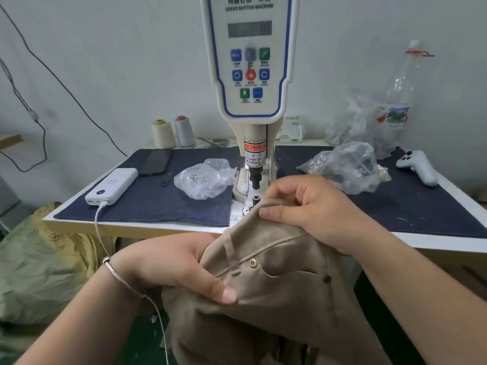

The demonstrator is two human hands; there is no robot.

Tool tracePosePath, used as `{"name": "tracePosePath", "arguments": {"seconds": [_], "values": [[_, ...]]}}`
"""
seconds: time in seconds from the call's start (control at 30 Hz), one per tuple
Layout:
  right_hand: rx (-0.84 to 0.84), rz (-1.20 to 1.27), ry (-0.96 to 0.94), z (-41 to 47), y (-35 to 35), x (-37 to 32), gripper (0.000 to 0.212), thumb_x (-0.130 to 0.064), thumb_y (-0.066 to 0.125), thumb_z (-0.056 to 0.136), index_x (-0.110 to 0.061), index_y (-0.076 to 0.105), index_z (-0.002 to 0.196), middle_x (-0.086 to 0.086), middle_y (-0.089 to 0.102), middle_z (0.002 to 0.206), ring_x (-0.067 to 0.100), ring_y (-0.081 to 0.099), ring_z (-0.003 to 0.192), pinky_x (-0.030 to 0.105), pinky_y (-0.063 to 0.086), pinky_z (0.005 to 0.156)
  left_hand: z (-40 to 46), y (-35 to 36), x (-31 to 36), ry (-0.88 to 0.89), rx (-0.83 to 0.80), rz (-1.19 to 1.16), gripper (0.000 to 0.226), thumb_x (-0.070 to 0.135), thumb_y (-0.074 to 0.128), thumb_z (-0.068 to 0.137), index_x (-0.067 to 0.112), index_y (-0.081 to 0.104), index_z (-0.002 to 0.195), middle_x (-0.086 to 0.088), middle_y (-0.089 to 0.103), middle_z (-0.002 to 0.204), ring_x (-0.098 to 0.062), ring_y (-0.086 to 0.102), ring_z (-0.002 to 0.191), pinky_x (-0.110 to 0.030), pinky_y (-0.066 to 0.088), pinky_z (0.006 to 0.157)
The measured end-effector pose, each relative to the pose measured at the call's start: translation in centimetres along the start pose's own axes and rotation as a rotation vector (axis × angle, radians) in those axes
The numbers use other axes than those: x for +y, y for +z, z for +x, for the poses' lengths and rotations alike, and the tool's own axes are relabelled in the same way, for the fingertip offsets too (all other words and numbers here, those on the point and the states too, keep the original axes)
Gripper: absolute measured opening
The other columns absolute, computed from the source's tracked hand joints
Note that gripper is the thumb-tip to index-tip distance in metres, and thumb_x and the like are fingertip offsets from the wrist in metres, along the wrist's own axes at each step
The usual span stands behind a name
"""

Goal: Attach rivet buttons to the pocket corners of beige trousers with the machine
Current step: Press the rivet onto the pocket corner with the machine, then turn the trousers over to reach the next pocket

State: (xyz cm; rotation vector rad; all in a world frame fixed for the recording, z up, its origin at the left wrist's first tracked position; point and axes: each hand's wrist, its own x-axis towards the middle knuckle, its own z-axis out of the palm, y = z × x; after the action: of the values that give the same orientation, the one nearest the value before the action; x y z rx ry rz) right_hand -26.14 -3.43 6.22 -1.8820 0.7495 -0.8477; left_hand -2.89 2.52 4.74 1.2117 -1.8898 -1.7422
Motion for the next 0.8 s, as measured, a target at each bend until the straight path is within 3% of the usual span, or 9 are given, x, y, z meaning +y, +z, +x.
{"name": "tracePosePath", "arguments": {"seconds": [0.1,0.23,0.33,0.43,0.57,0.67,0.8], "values": [[0.094,-0.034,-0.112,0.2,1.0,0.3,0.002,-0.008,0.077,0.080,-0.009,0.075,0.081,0.007,0.073,0.078,0.007,0.065,0.071,0.021,0.051,0.071,-0.4,-0.2,-0.2,-0.031,0.089,0.063,0.015,0.018,0.071,0.085,0.013,0.077,0.098,-0.010,0.076,0.102,-0.020,0.071,0.093,-0.032,0.056,0.081],[0.119,-0.043,-0.092,0.9,1.7,1.2,0.003,-0.009,0.072,0.085,-0.011,0.074,0.087,0.003,0.072,0.080,0.002,0.061,0.073,0.014,0.046,0.072,-1.7,0.0,-0.8,0.026,0.226,-0.285,0.033,0.030,0.087,0.071,0.012,0.079,0.098,-0.013,0.076,0.101,-0.024,0.073,0.094,-0.030,0.058,0.076],[0.111,-0.072,-0.054,1.6,2.7,1.5,0.012,-0.008,0.064,0.092,-0.011,0.072,0.100,-0.001,0.069,0.088,0.002,0.058,0.076,0.020,0.045,0.076,-2.3,0.2,-0.5,0.134,0.338,-0.464,0.022,0.015,0.071,0.078,0.007,0.079,0.097,-0.015,0.076,0.097,-0.026,0.074,0.090,-0.032,0.059,0.075],[0.099,-0.062,-0.021,2.3,3.7,1.0,0.021,-0.018,0.060,0.095,-0.020,0.067,0.115,-0.002,0.068,0.107,0.005,0.060,0.094,0.032,0.047,0.089,-3.5,0.1,0.0,0.203,0.541,-0.553,0.021,0.011,0.063,0.077,0.011,0.081,0.088,-0.013,0.076,0.089,-0.023,0.075,0.081,-0.030,0.060,0.069],[-0.029,0.046,0.013,2.1,4.8,-0.4,0.041,-0.049,0.052,0.086,-0.034,0.061,0.123,-0.011,0.065,0.120,0.002,0.059,0.112,0.024,0.046,0.096,-6.7,-0.2,0.5,0.289,0.717,-0.562,0.016,0.021,0.073,0.073,0.020,0.082,0.087,-0.005,0.075,0.091,-0.016,0.074,0.083,-0.027,0.061,0.074],[-0.136,0.079,0.010,1.7,6.2,-1.0,0.043,-0.052,0.052,0.084,-0.039,0.059,0.125,-0.016,0.063,0.121,-0.005,0.059,0.108,0.018,0.049,0.091,-11.2,0.1,0.7,0.348,0.714,-0.545,0.048,0.026,0.092,0.057,0.018,0.078,0.103,-0.006,0.074,0.100,-0.019,0.073,0.090,-0.030,0.058,0.081],[-0.268,0.040,-0.060,1.5,8.4,-1.4,0.042,-0.060,0.060,0.084,-0.047,0.056,0.124,-0.023,0.062,0.118,-0.007,0.058,0.107,0.025,0.049,0.091,-16.5,0.9,1.4,0.343,0.861,-0.460,0.039,0.014,0.074,0.065,0.013,0.079,0.103,-0.010,0.075,0.102,-0.022,0.074,0.091,-0.030,0.060,0.079]]}}
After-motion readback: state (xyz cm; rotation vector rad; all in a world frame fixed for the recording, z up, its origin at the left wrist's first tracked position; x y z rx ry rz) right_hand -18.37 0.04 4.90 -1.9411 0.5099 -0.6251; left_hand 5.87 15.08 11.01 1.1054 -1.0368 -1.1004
